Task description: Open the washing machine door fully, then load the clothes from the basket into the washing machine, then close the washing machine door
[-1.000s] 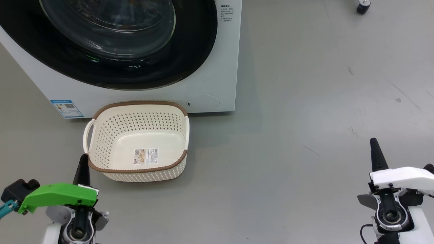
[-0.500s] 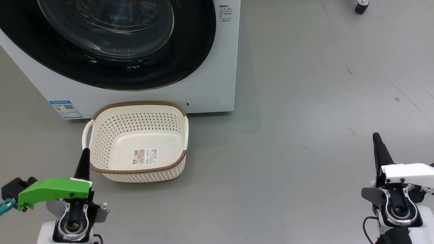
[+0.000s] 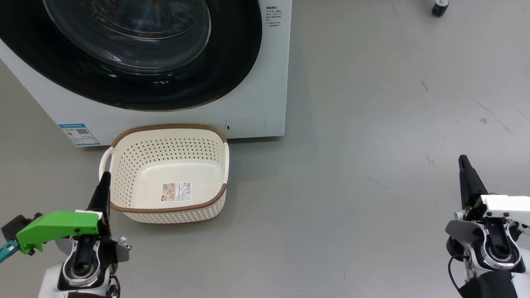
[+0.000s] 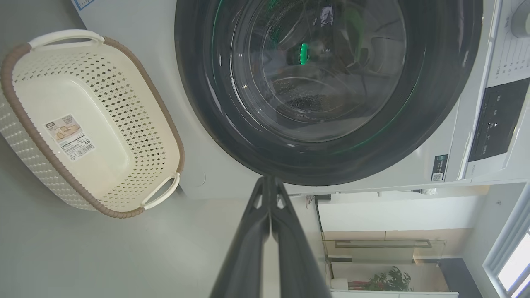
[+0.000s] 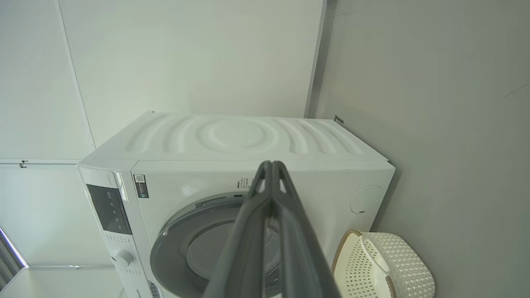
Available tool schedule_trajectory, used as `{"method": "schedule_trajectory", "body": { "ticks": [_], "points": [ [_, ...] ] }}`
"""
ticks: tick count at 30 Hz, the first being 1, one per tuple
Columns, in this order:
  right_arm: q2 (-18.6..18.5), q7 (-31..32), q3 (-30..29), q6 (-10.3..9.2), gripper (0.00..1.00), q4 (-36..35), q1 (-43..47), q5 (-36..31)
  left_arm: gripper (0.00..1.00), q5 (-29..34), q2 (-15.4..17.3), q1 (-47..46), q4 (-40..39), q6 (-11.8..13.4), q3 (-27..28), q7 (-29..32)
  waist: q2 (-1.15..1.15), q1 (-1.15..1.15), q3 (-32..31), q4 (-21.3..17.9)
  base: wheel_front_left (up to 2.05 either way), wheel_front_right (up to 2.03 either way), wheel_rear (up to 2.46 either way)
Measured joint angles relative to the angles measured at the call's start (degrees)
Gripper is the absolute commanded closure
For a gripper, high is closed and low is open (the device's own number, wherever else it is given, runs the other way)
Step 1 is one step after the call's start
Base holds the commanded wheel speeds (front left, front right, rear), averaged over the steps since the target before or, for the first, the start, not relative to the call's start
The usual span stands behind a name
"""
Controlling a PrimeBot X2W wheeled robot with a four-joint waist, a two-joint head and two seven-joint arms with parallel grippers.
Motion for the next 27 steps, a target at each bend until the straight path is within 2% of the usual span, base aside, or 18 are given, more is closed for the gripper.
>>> {"method": "schedule_trajectory", "body": {
  "ticks": [7, 27],
  "points": [
    [0.00, 0.99, -0.55, 0.18, 1.00, 0.09, -0.86, 4.04, 1.00, -4.38, -0.10, -0.85, -0.04, 0.00, 0.52, 0.94, 0.00, 0.00, -0.01, -0.09, 0.00, 0.00, 0.00],
    [0.00, 0.99, -0.59, 0.19, 1.00, 0.12, -0.86, 4.05, 1.00, -4.49, -0.15, -1.03, -0.10, 0.00, 0.52, 0.93, 0.00, 0.00, -0.01, -0.09, 0.00, 0.00, 0.00]
  ]
}}
